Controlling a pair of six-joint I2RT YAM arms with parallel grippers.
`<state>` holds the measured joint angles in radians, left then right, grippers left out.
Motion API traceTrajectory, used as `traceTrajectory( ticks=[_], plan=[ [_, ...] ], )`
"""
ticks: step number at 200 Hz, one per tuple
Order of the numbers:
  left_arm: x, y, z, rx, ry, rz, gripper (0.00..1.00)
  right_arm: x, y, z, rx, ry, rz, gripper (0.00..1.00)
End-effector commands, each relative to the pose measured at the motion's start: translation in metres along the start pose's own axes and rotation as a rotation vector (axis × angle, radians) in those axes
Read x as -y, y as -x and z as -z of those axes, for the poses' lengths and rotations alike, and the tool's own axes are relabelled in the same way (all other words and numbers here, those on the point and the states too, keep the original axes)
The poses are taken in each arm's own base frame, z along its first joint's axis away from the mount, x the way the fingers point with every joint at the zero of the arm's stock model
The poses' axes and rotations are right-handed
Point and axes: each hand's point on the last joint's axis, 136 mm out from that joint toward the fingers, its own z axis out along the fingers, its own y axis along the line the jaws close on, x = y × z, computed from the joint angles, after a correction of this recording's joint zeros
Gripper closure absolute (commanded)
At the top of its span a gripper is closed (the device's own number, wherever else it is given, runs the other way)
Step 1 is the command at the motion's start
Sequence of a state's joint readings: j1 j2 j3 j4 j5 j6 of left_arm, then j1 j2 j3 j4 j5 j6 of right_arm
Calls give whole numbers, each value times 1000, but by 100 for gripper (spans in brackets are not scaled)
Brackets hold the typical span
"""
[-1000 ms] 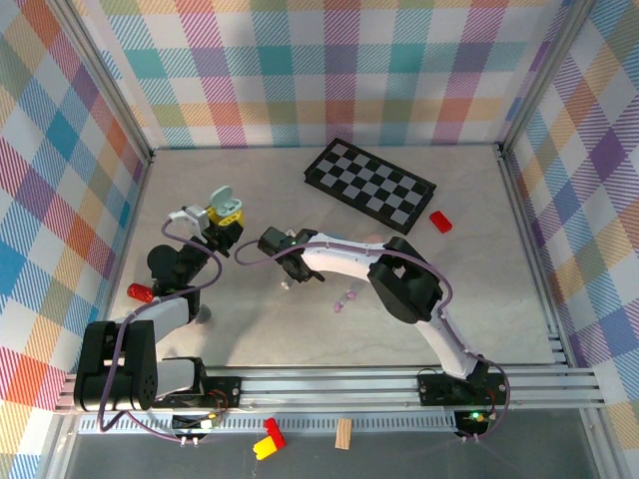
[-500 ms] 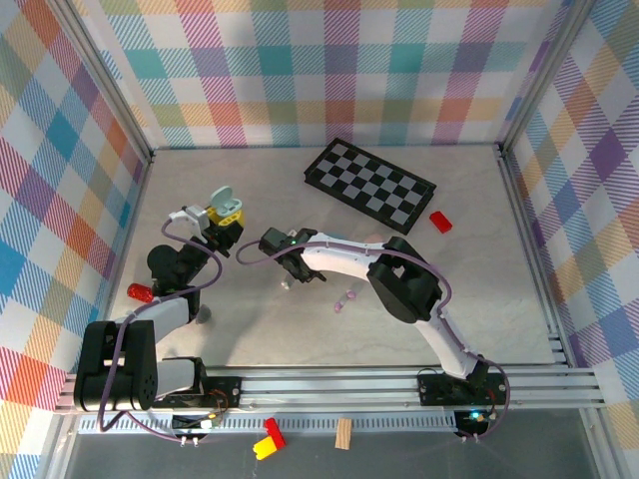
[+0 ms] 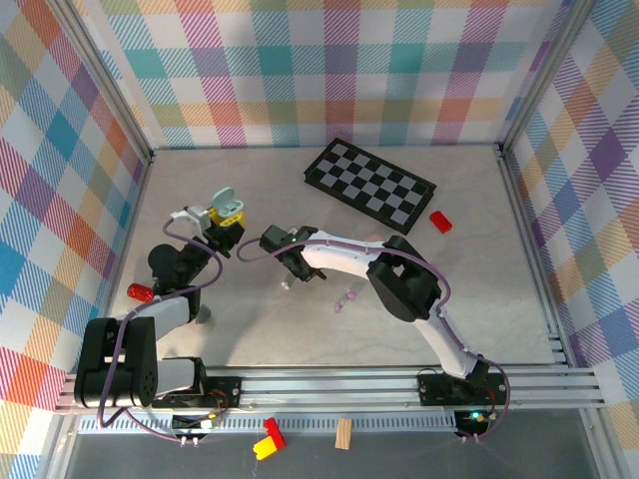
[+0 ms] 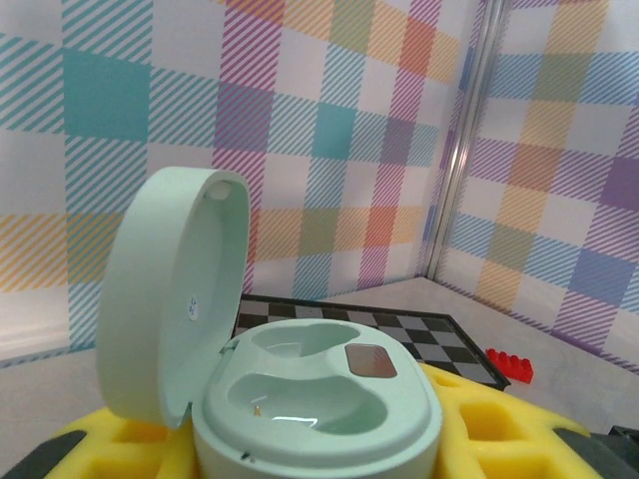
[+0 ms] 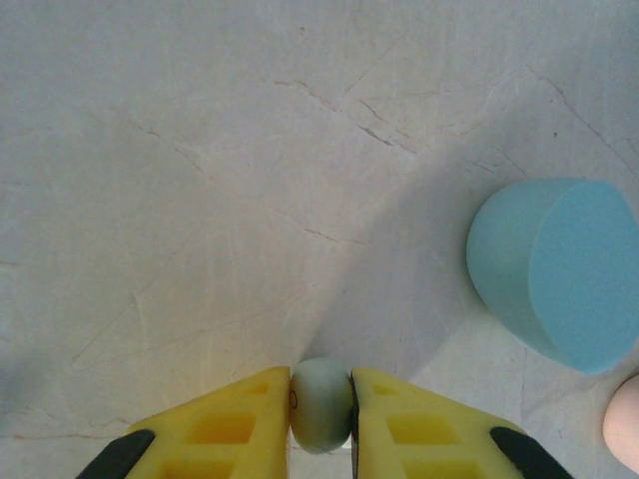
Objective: Insert wireless bluetooth earbuds into charging case
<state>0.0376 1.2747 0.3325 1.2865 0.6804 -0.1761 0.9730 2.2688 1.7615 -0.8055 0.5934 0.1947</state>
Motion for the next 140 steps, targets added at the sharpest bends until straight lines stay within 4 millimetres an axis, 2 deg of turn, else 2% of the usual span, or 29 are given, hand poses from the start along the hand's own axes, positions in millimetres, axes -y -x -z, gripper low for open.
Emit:
traceTrajectory(
  ticks=[1,35,55,78,100,140],
  plan=[
    [-2,14,-1,42,-7,-35,100,6,-3,14,1,74,-69,80],
    [-3,14,-5,39,-10,-29,100,19,-8,39,49,192,-198,80],
    [-6,9,-8,27,-7,3,100,27,-17,52,46,258,-268,79],
    [-1,4,-15,19,-20,1,100,36,-26,65,51,369,-375,79],
    [10,3,-22,25,-36,-20,100,42,-34,75,60,511,-476,79],
    [46,-4,-40,15,-132,-39,100,61,-47,95,102,771,-678,79]
  ],
)
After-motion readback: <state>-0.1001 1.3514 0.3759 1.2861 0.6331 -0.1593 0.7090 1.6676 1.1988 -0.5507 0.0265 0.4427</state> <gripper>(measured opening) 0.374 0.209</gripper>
